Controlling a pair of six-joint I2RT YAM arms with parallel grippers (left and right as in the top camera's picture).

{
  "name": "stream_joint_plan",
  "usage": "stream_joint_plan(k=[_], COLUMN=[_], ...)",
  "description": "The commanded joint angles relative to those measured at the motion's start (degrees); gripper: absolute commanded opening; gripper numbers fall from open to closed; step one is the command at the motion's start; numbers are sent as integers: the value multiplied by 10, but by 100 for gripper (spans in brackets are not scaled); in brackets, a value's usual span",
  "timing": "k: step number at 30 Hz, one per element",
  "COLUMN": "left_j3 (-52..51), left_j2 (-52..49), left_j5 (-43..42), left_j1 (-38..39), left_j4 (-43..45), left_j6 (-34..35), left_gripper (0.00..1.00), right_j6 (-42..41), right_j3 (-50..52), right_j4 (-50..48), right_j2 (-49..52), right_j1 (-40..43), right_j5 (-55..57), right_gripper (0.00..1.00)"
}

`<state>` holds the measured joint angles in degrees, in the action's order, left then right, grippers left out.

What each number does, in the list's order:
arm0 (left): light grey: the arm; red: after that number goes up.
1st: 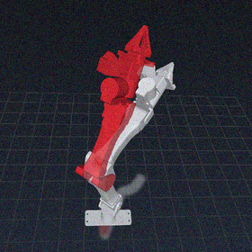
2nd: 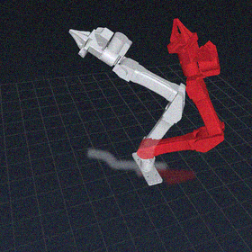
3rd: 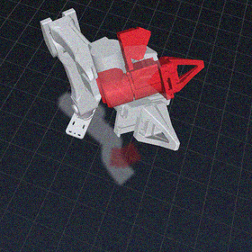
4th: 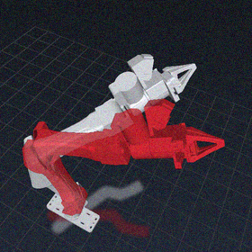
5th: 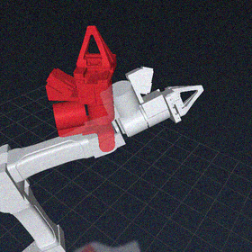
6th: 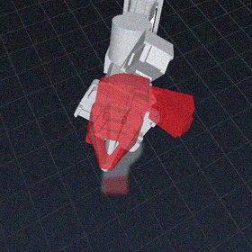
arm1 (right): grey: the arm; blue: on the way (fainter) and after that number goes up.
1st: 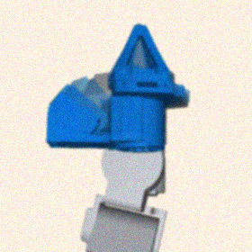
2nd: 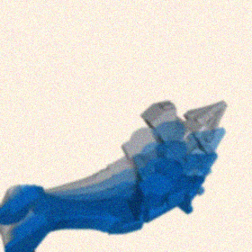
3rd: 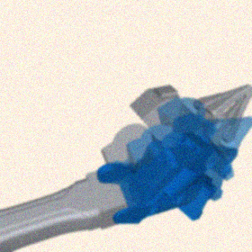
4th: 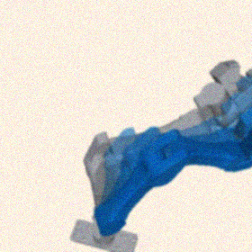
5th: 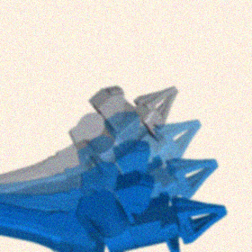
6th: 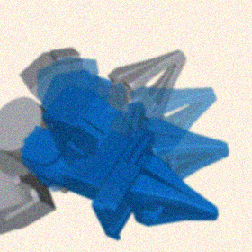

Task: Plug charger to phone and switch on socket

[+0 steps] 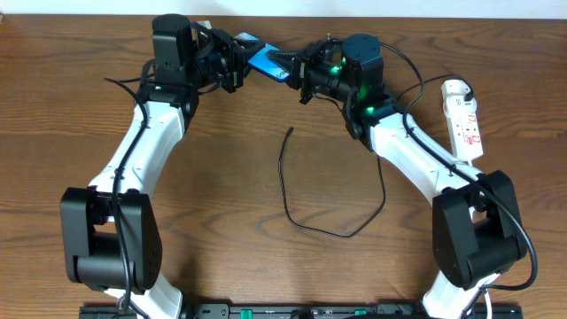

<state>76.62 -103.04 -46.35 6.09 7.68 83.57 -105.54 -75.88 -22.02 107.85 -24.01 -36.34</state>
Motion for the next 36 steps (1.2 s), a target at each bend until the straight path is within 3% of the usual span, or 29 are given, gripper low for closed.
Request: stream_joint_plan(k=[1,3,9,13,16,20,25,26,29,32,36], left_j3=[9,9,9,9,9,9,9,9,9,9,9], left_j2=[8,8,8,8,8,8,8,8,8,8,8], left_j5=[6,7,19,34,35,17,-57,-83,-133,-234,-280], left_j1=[-3,-3,-3,-6,-14,-49,-94,-110,-133,-174,-215], left_j4=[2,2,2,1,-13,-60,-76,-74,-75,-74,-74], left_j6=[-7,-7,-9,-75,-125,-237,-310,-313,-317,-326,-339], left_gripper=[8,7,8,7,7,7,7,7,7,7,7], right_j6=[8,8,8,55,157,436,565,608,628,656,659], right_j3=[-8,-8,-8,-8,-8,-8,-8,-8,-8,-9,-13], right_j4=[0,0,0,12,35,112,235,275,338,374,384], right_j2=[-22,-22,-22,-22,-22,-22,-22,-22,-19,-18,-12], right_j1=[-5,-5,-5,3,17,53,79,82,75,54,29], right_j5=[-17,-17,-16,-8,-8,-47,-44,-32,-5,11,49], right_gripper=[1,3,28,41,49,72,72,65,63,58,54])
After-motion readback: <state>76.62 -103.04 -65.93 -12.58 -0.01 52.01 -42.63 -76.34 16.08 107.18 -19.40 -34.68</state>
